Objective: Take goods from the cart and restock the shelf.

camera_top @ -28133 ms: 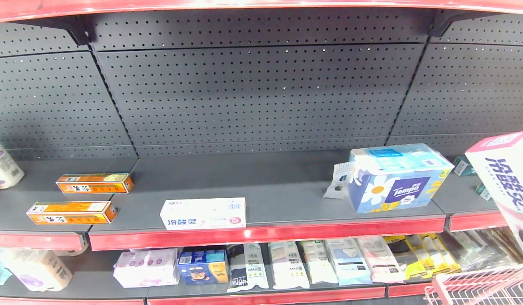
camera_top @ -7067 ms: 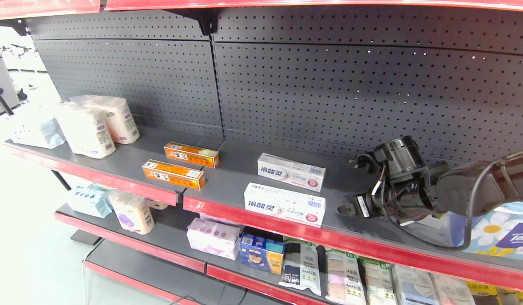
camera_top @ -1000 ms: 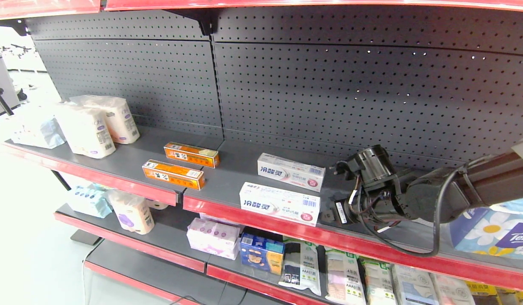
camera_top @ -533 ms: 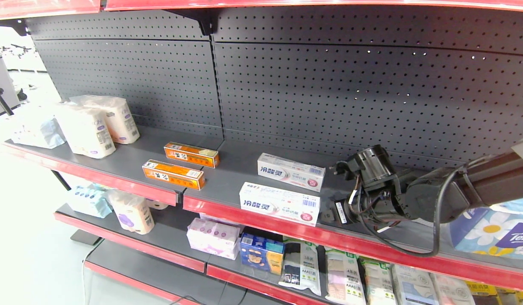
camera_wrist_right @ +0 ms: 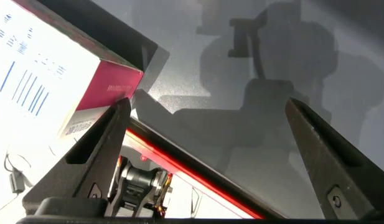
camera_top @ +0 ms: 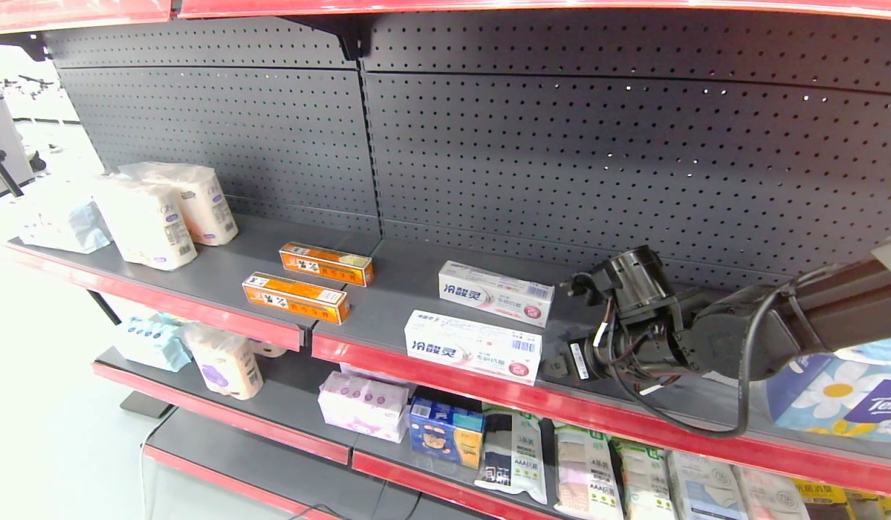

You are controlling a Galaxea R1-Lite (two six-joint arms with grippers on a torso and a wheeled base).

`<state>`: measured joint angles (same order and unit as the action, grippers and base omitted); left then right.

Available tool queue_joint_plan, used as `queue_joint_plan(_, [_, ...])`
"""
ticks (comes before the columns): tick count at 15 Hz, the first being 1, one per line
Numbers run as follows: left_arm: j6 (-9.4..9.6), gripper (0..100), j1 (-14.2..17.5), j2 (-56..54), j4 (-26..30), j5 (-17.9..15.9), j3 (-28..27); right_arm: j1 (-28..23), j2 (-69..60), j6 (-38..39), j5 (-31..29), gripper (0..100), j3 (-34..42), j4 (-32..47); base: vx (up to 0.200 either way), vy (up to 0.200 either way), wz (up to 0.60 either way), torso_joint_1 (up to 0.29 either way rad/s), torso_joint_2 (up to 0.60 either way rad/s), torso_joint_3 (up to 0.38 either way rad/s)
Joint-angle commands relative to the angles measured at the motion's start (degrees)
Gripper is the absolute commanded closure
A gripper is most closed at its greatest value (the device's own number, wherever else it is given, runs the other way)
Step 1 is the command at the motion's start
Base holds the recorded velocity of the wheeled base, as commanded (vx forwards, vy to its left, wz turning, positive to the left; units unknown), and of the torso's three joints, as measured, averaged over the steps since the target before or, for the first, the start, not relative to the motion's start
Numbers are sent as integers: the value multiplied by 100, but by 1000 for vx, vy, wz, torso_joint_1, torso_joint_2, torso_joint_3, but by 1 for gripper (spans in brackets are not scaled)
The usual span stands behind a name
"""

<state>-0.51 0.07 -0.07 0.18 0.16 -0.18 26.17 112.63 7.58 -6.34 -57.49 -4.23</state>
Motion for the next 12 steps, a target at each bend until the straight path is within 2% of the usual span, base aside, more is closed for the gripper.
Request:
queue_joint_plan(1, [-2,0,1,7,-1,2,1,-7,22,6,-16,0,1,1,0,0,0,0,0,0])
queue_joint_plan(7, [-2,0,1,7,-1,2,1,-130,-285,68,-96,0,230,63,0,0,0,0,0,0])
queue_joint_plan(12, [-2,0,1,7,-1,2,1,-341,-1129,15,-69,0,335,1,0,0,0,0,0,0])
